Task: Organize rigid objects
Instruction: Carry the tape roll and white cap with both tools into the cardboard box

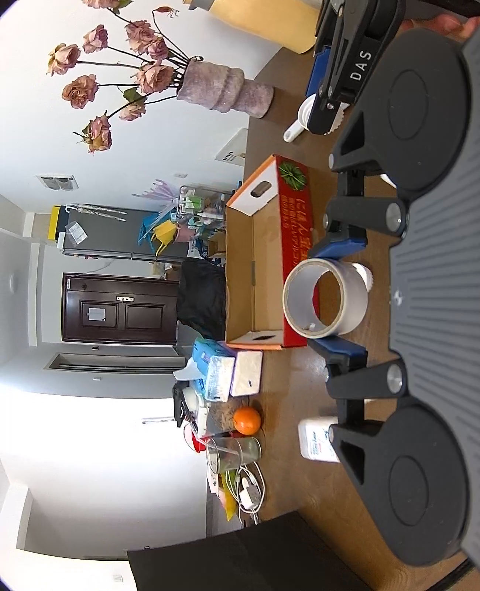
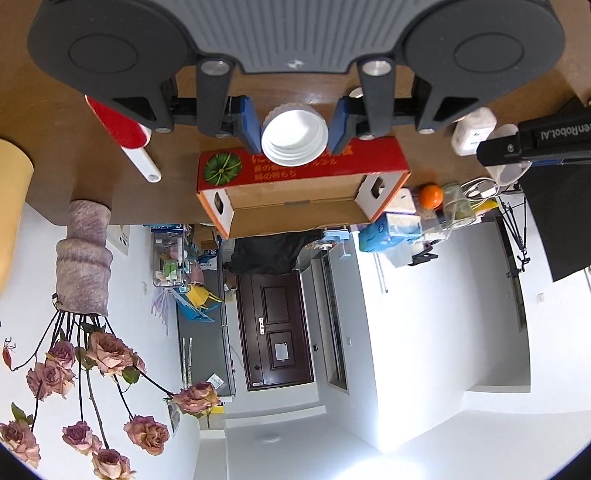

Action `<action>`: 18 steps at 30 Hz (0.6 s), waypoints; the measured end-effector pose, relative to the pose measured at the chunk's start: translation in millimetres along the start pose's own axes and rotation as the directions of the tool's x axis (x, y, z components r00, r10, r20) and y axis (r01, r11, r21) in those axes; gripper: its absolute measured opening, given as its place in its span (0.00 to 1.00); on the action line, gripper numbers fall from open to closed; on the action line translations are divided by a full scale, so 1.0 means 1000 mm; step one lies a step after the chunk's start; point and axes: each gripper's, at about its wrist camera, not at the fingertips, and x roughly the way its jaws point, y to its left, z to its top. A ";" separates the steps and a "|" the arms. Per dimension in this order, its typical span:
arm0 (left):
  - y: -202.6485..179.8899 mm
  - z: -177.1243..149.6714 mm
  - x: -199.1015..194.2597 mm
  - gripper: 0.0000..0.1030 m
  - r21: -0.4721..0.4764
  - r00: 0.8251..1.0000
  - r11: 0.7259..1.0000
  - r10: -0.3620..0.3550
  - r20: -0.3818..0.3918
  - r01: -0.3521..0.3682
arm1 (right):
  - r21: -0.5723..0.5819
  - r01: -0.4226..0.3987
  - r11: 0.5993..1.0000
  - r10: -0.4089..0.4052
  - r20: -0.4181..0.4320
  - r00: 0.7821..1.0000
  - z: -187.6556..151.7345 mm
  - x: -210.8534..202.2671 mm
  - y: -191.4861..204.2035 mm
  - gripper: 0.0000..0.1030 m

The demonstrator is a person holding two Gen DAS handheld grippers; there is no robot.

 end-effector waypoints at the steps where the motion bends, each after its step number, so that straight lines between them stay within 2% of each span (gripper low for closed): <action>1: -0.003 0.002 0.004 0.43 -0.002 1.000 1.000 0.004 -0.002 -0.004 | 0.002 -0.001 1.000 0.001 0.000 1.000 0.002 0.004 -0.003 0.38; 18: -0.025 0.043 0.073 0.43 -0.035 0.998 0.997 0.069 -0.007 -0.070 | -0.045 -0.033 0.998 0.033 0.006 0.999 0.046 0.079 -0.021 0.38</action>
